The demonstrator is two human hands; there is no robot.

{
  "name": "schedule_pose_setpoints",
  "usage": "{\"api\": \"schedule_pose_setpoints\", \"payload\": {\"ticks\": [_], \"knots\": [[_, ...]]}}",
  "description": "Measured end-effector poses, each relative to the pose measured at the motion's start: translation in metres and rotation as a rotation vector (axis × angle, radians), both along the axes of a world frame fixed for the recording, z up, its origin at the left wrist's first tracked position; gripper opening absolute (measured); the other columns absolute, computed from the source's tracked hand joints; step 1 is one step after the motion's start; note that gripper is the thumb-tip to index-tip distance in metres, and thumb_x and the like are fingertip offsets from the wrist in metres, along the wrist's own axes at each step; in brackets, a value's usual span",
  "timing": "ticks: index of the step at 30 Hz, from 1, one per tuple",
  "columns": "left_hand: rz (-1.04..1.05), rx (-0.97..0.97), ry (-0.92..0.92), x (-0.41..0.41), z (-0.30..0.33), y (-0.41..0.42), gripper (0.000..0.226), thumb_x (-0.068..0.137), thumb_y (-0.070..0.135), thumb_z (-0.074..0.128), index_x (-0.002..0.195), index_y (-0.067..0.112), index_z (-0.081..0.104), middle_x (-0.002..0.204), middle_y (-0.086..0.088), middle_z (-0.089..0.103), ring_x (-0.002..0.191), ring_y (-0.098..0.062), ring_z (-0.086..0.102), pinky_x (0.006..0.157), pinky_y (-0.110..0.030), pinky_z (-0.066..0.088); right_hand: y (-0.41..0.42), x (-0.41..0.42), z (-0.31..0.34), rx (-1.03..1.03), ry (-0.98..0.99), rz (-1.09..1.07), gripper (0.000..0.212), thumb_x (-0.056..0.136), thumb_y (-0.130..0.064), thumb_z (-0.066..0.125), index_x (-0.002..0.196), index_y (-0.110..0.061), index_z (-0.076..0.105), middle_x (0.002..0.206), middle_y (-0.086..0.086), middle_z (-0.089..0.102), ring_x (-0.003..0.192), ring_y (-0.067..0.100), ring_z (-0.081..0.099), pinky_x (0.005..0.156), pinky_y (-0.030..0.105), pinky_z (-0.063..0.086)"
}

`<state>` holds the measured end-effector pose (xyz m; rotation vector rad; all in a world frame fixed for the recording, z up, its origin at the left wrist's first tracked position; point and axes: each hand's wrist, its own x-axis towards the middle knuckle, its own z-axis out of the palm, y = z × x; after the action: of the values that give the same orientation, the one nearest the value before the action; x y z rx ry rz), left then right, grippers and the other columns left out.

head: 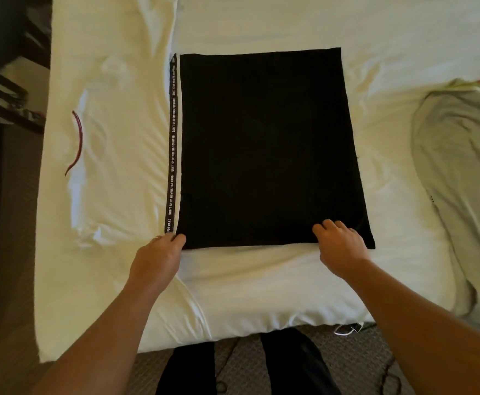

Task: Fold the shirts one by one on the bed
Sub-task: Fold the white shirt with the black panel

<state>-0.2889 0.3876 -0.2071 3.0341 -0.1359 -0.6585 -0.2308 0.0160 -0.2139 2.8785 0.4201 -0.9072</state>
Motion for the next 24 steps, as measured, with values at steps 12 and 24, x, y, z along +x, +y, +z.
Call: {"api": "schedule_pose_setpoints", "payload": {"ticks": [12,24], "knots": [[0.429,-0.273,0.224,0.074,0.032,0.001,0.039,0.102,0.003,0.04,0.132,0.011,0.064,0.137,-0.024,0.059,0.1,-0.04,0.064,0.076,-0.035,0.051,-0.004,0.084,0.023,0.251,0.258,-0.42,0.024,0.098,-0.008,0.053,0.12,-0.01,0.062,0.086,0.004,0.058,0.078,0.024,0.062,0.075,0.035,0.056],[0.184,-0.023,0.104,0.199,0.021,0.008,0.018,0.097,0.022,0.045,0.081,0.015,0.05,0.093,-0.008,0.068,0.066,-0.019,0.052,0.055,-0.029,0.036,-0.006,0.194,0.003,0.267,0.161,-0.353,0.037,0.096,-0.014,0.051,0.13,-0.019,0.062,0.096,0.002,0.06,0.073,0.019,0.059,0.064,0.033,0.052]]}}
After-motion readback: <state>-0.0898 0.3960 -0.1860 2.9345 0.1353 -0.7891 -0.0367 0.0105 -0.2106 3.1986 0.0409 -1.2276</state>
